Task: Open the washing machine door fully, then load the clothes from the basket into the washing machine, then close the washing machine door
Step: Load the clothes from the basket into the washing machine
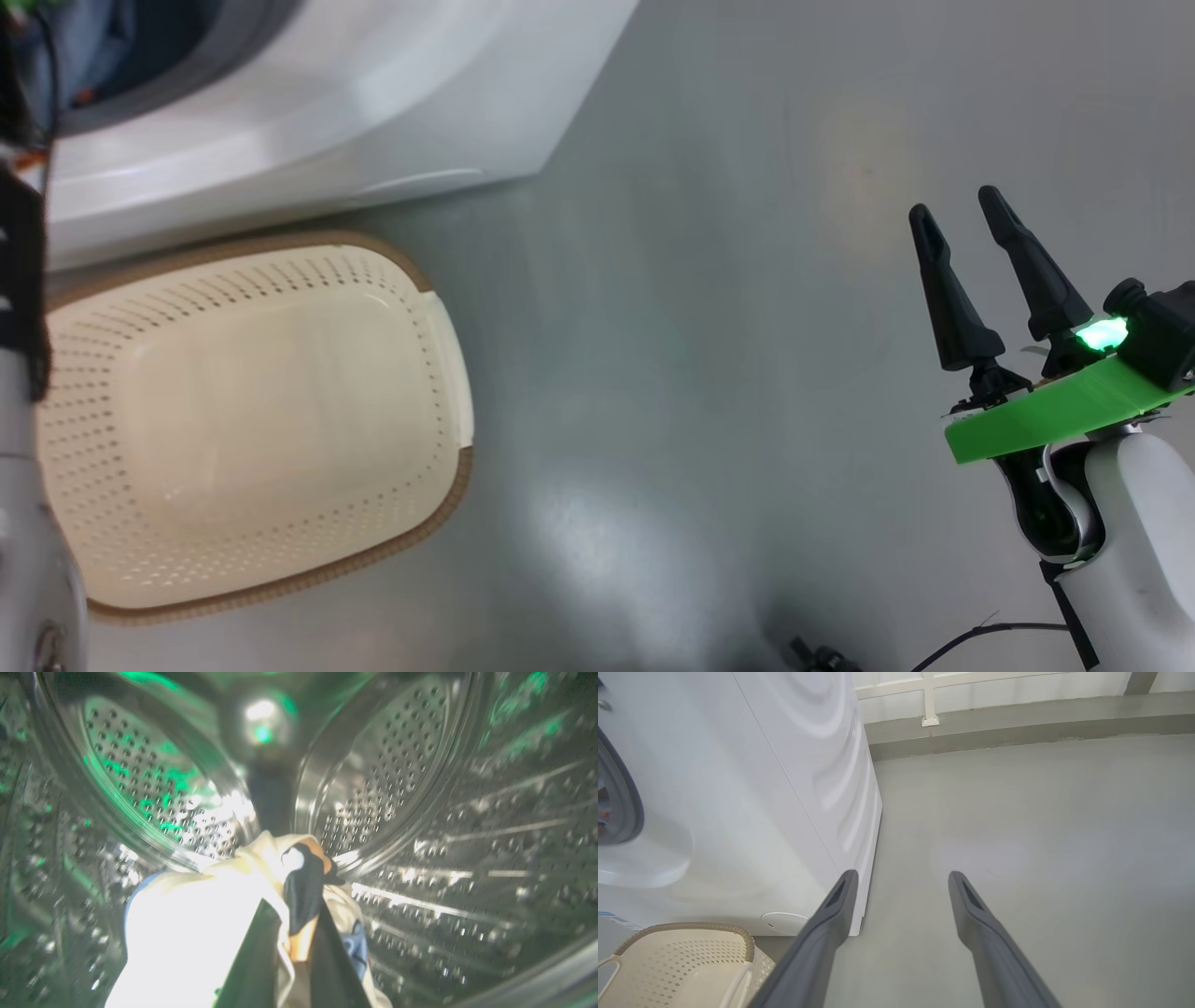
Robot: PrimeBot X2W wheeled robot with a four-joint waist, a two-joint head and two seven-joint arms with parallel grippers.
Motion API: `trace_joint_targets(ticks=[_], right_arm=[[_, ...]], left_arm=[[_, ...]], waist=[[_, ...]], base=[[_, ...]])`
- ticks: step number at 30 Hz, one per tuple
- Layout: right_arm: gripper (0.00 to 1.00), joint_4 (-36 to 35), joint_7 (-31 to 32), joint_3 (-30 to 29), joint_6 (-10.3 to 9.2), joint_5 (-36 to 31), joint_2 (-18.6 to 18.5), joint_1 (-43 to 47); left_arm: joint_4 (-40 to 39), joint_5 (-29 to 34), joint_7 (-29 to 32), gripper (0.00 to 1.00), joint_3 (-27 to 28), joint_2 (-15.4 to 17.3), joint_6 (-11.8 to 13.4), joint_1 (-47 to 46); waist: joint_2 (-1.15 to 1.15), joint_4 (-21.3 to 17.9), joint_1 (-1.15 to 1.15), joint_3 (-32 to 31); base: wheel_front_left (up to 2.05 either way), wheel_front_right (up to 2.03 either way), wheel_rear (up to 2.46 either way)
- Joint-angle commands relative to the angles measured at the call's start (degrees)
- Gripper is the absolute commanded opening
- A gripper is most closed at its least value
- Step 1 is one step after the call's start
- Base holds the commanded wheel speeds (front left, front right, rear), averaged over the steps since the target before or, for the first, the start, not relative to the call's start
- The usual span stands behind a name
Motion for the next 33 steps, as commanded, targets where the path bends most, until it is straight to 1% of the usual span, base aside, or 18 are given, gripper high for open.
trace_joint_targets(ticks=[1, 4, 7, 9, 10, 11, 12, 15, 19, 21, 28, 33], right_arm=[[1.0, -1.33, -0.44, 0.62, 0.08, 0.33, -0.34, 1.08], [1.0, -1.45, -0.44, 0.44, 0.08, 0.3, -0.13, 0.94], [1.0, -1.56, -0.44, 0.34, 0.08, 0.26, 0.21, 0.85], [1.0, -1.43, -0.44, 0.42, 0.08, 0.18, 0.38, 0.83], [1.0, -1.35, -0.44, 0.43, 0.08, 0.16, 0.44, 0.87], [1.0, -1.24, -0.44, 0.46, 0.08, 0.15, 0.52, 0.89], [1.0, -1.13, -0.44, 0.5, 0.08, 0.13, 0.58, 0.91], [1.0, -0.89, -0.44, 0.6, 0.08, 0.13, 0.6, 0.88], [1.0, -0.53, -0.44, 0.74, 0.08, 0.06, 0.38, 1.06], [1.0, -0.4, -0.44, 0.85, 0.08, 0.05, 0.4, 1.18], [1.0, 0.41, -0.44, 1.57, 0.08, 0.06, 0.66, 1.7], [1.0, 1.07, -0.44, 1.86, 0.08, 0.0, 0.5, 1.96]], left_arm=[[-2.41, 0.79, -0.34, 0.0, 0.95, 2.49, 0.43, -1.71], [-9.06, 3.15, -0.34, 0.0, 2.36, 2.28, 0.86, -2.69], [-16.04, 4.73, -0.34, 0.0, 5.6, 1.74, 1.6, -2.16], [-16.33, 5.28, -0.34, 0.0, 7.22, 1.08, 1.61, -0.87], [-16.26, 5.71, -0.34, 0.1, 7.75, 0.85, 1.57, -0.59], [-15.88, 6.07, -0.34, 0.49, 8.29, 0.62, 1.62, -0.31], [-14.76, 6.11, -0.34, 1.0, 8.82, 0.28, 1.6, 0.09], [-10.37, 6.72, -0.34, 1.0, 9.56, -0.4, 1.69, 0.67], [-0.21, 6.84, -0.34, 1.0, 9.39, -0.88, 1.89, 0.0], [2.61, 7.01, -0.35, 1.0, 9.25, -0.71, 1.83, -0.63], [7.06, 6.75, -0.35, 1.0, 9.31, -1.37, 0.37, 2.19], [6.38, 6.48, -0.35, 1.0, 9.53, -2.3, -1.07, 5.96]], waist=[[0.0, -2.28, 0.0, 2.87], [0.0, -2.36, 0.0, 3.59], [0.0, -2.45, 0.0, 4.14], [0.0, -2.46, 0.0, 4.06], [0.0, -2.43, 0.0, 4.0], [0.0, -2.41, 0.0, 3.9], [0.0, -2.36, 0.0, 3.74], [0.0, -2.1, 0.0, 3.17], [0.0, -1.63, 0.0, 1.59], [0.0, -1.41, 0.0, 0.73], [0.0, -0.45, 0.0, -3.87], [0.0, 0.69, 0.0, -7.58]], base=[[0.0, 0.0, 0.0], [0.0, 0.0, 0.0], [0.0, 0.0, 0.0], [0.0, 0.0, 0.0], [0.0, 0.0, 0.0], [0.0, 0.0, 0.0], [0.0, 0.0, 0.0], [0.0, 0.0, 0.0], [0.0, 0.0, 0.0], [0.0, 0.0, 0.0], [0.0, 0.0, 0.0], [0.0, 0.0, 0.0]])
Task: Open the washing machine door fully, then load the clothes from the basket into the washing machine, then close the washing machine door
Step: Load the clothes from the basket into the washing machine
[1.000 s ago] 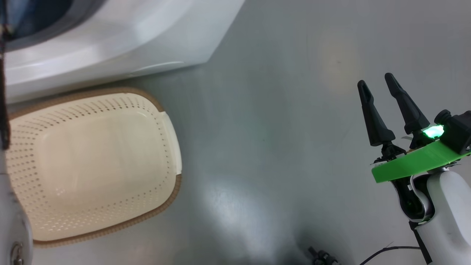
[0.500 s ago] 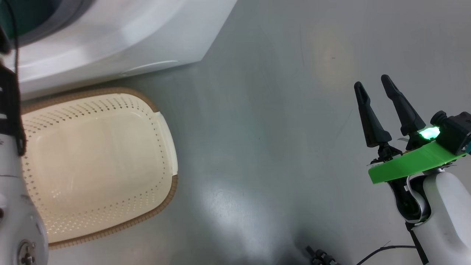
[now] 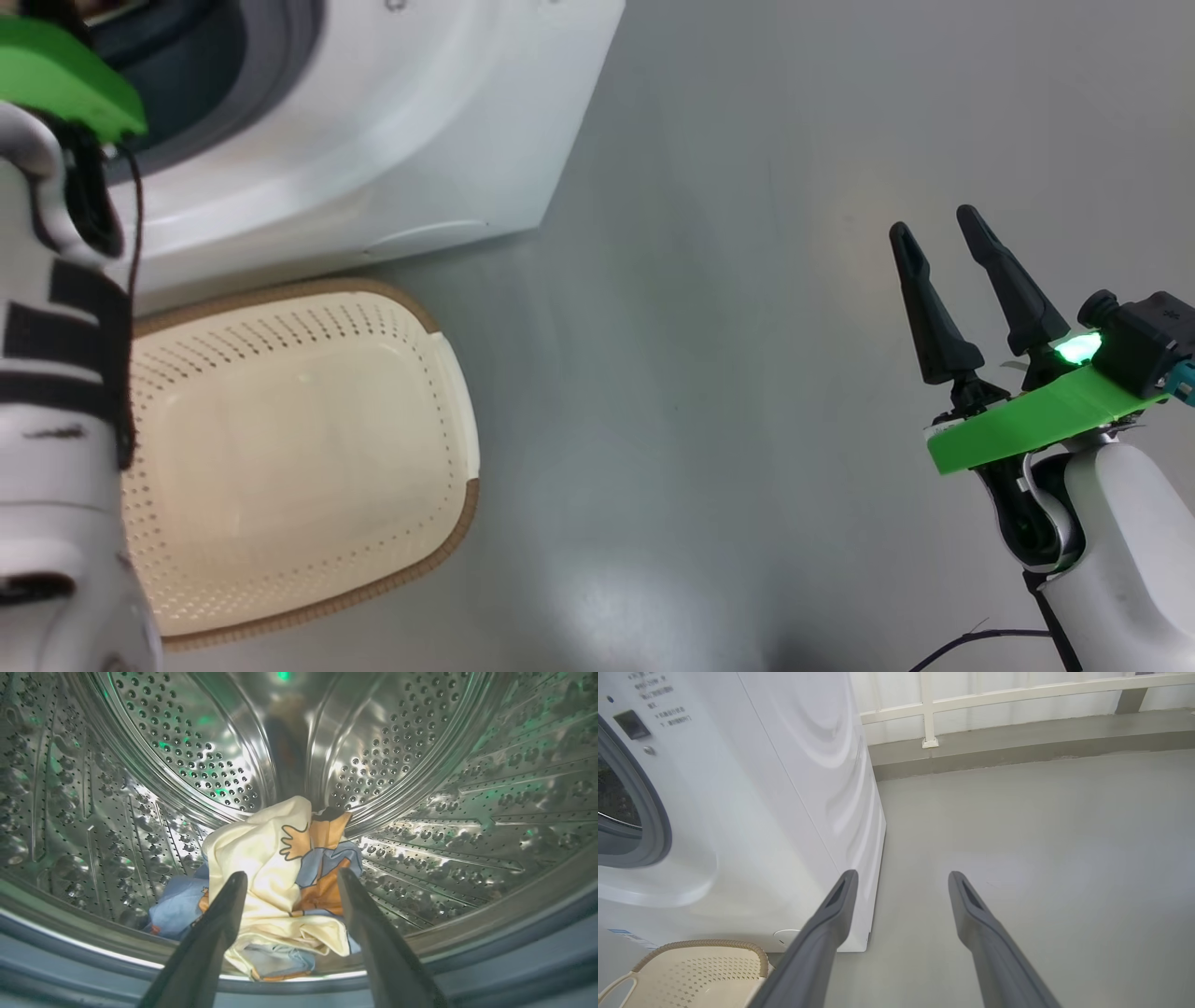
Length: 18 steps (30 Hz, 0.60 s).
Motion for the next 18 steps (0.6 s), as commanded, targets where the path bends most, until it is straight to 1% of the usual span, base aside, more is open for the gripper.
trace_joint_targets(ticks=[1, 2, 7, 9, 18], right_arm=[[1.0, -0.88, -0.44, 1.14, 0.08, -0.04, -0.75, 2.01], [1.0, -0.72, -0.44, 1.07, 0.08, -0.1, -0.82, 2.27], [1.0, -0.07, -0.44, 1.19, 0.08, -0.24, -0.58, 3.32], [1.0, 0.01, -0.44, 1.23, 0.08, -0.25, -0.5, 3.54], [1.0, 1.19, -0.44, 1.37, 0.08, -0.56, -0.14, 6.02]], left_arm=[[-2.24, 0.15, -0.14, 1.0, 0.59, 1.38, -0.65, 2.77], [-3.68, 0.36, -0.14, 1.0, 0.57, 1.15, -1.16, 4.96], [-7.1, 0.63, -0.14, 1.0, 0.53, 0.69, -2.62, 10.62], [-7.95, 0.66, -0.14, 1.0, 0.56, 0.45, -2.8, 11.93], [-15.9, 0.45, -0.14, 1.0, 0.76, -1.58, -4.08, 25.01]], waist=[[0.0, 1.43, 0.0, -3.71], [0.0, 1.88, 0.0, -5.32], [0.0, 3.04, 0.0, -9.58], [0.0, 3.25, 0.0, -10.48], [0.0, 5.3, 0.0, -18.53]], base=[[0.0, 0.0, 0.0], [0.0, 0.0, 0.0], [0.0, 0.0, 0.0], [0.0, 0.0, 0.0], [0.0, 0.0, 0.0]])
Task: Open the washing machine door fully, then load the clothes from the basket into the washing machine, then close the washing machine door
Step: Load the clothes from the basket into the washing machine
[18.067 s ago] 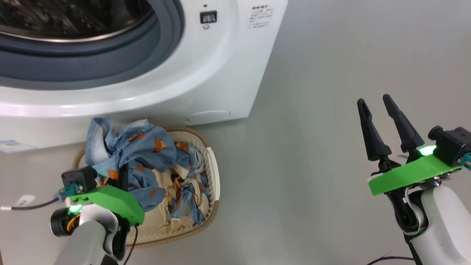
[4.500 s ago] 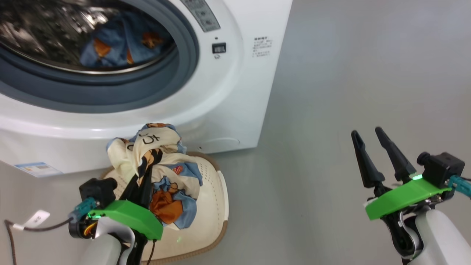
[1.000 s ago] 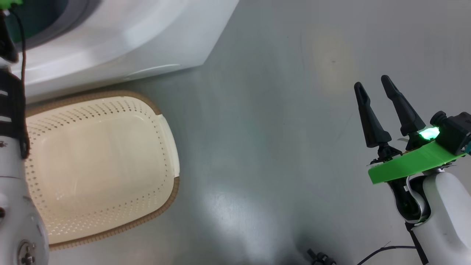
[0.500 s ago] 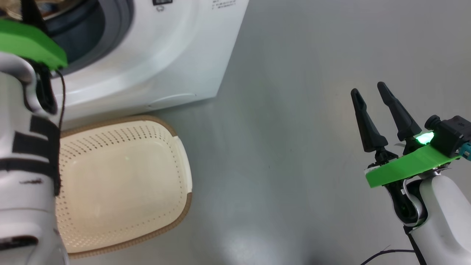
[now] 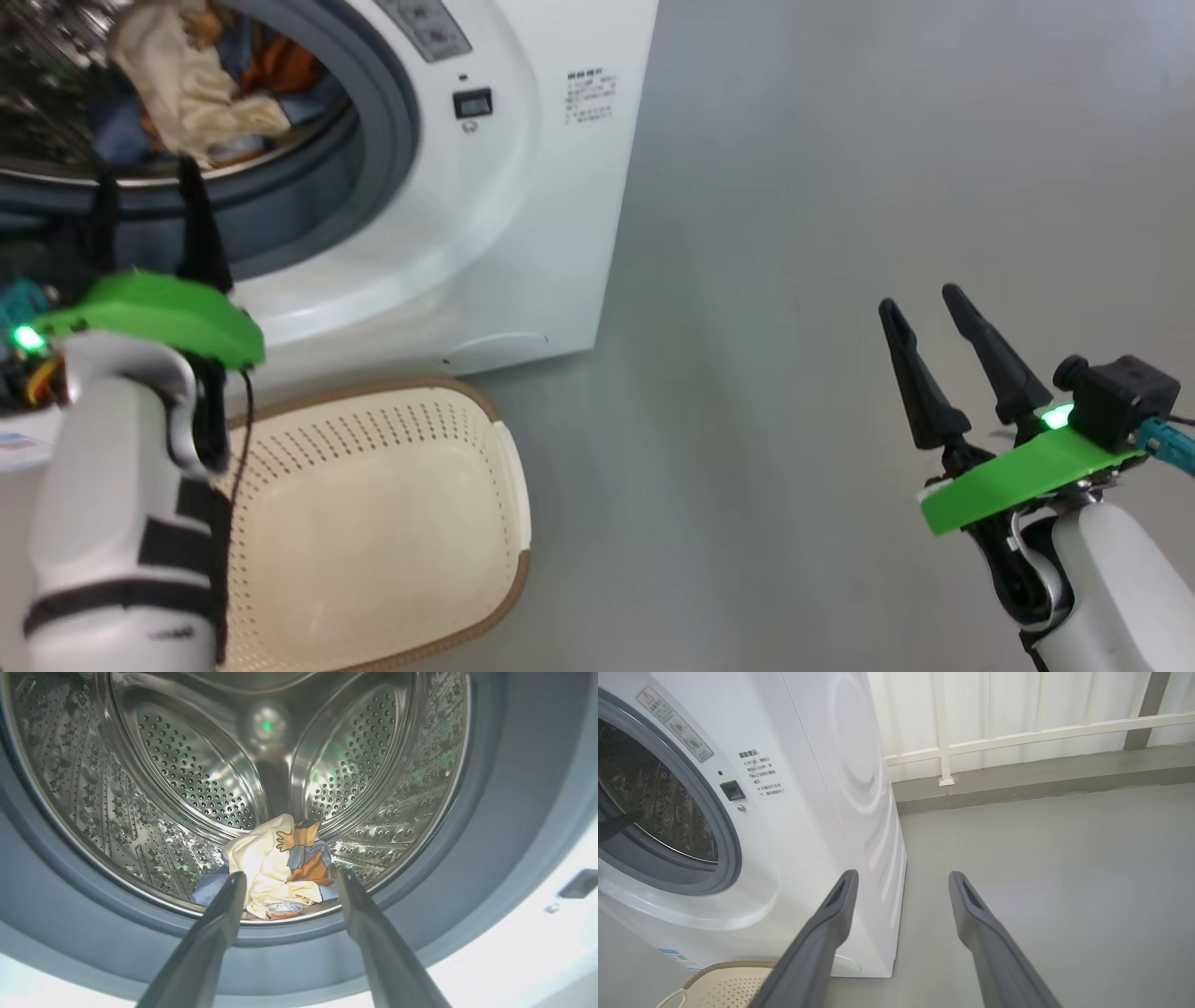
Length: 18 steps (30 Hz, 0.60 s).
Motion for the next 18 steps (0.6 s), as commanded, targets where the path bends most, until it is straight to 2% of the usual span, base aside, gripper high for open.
trace_joint_targets(ticks=[1, 11, 18], right_arm=[[1.0, -0.92, -0.44, 0.76, 0.08, -0.51, -0.33, 1.53], [1.0, -0.05, -0.44, 0.21, 0.08, -1.44, -0.85, 4.21], [1.0, 0.18, -0.44, -0.56, 0.08, -1.92, -0.52, 5.44]], left_arm=[[-2.44, 0.21, -0.17, 1.0, 0.89, 1.56, -0.23, 2.21], [-12.3, -1.34, -0.17, 1.0, -0.87, -0.57, -0.85, 16.09], [-18.11, -2.05, -0.17, 1.0, -1.01, -1.03, -0.58, 24.51]], waist=[[0.0, 2.12, 0.0, -4.63], [0.0, 5.78, 0.0, -10.59], [0.0, 6.34, 0.0, -13.55]], base=[[0.0, 0.0, 0.0], [0.0, 0.0, 0.0], [0.0, 0.0, 0.0]])
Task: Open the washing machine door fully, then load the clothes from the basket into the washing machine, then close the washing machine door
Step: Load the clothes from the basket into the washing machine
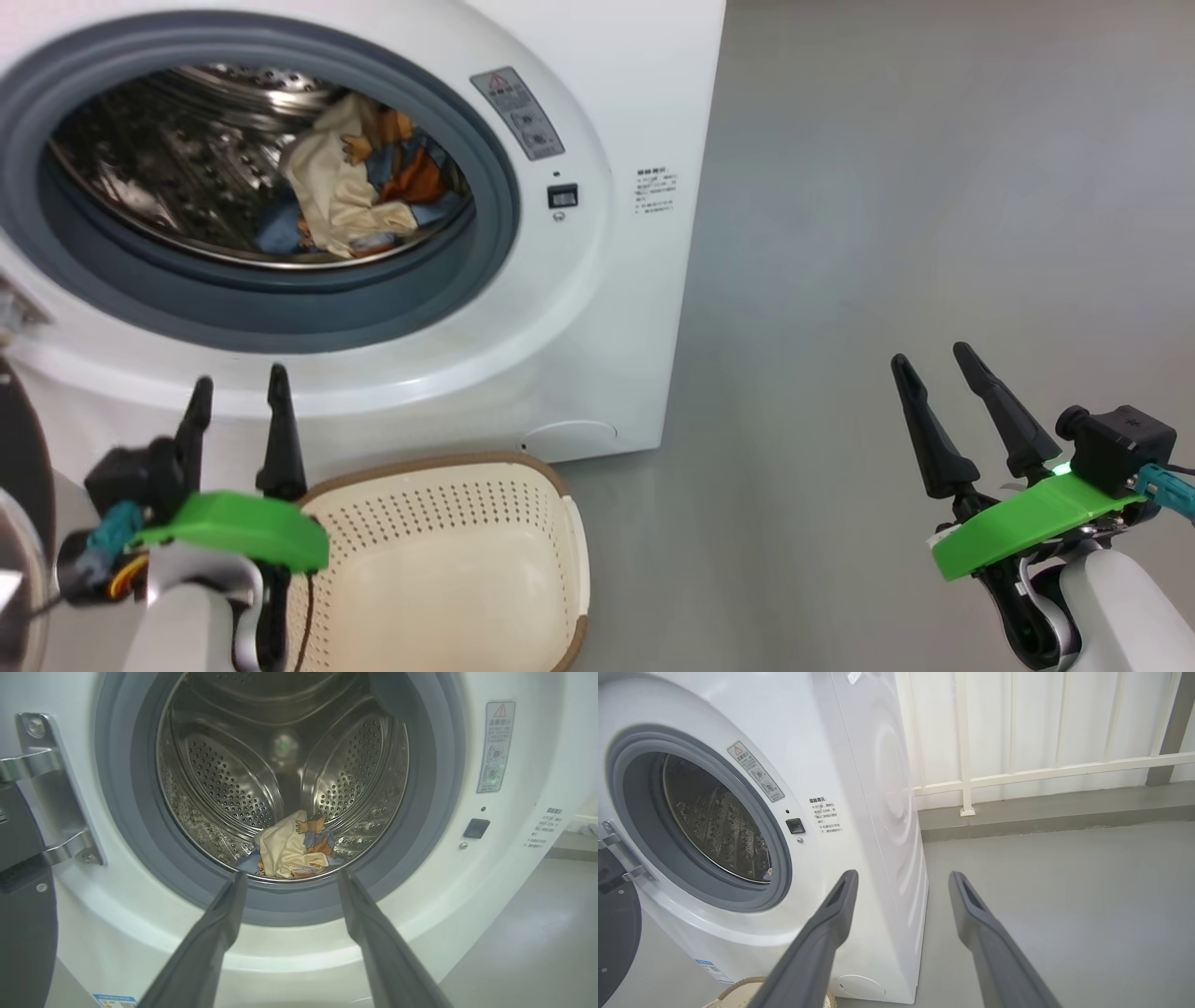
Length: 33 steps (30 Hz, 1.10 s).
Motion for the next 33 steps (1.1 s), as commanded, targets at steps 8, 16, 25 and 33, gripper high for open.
trace_joint_targets(ticks=[8, 16, 25, 33], right_arm=[[1.0, -1.56, -0.44, 0.43, 0.08, -1.59, -0.03, 1.9], [1.0, -1.65, -0.44, 0.08, 0.08, -1.92, -0.05, 2.78], [1.0, -1.64, -0.44, 0.04, 0.08, -2.37, -0.04, 3.01], [1.0, -1.69, -0.44, -0.07, 0.08, -2.55, -0.24, 3.05]], left_arm=[[-8.8, -1.38, -0.2, 1.0, 2.57, 0.83, 1.22, 7.87], [-11.81, -2.61, -0.21, 1.0, 0.49, 0.7, 1.49, 11.72], [-12.52, -2.17, -0.21, 1.0, -0.22, 0.69, 2.37, 13.11], [-13.34, -2.08, -0.21, 1.0, -0.19, 0.68, 2.79, 13.69]], waist=[[0.0, 0.66, 0.0, -3.52], [0.0, 0.64, 0.0, -4.28], [0.0, 0.38, 0.0, -5.07], [0.0, 0.52, 0.0, -5.22]], base=[[0.0, 0.0, 0.0], [0.0, 0.0, 0.0], [0.0, 0.0, 0.0], [0.0, 0.0, 0.0]])
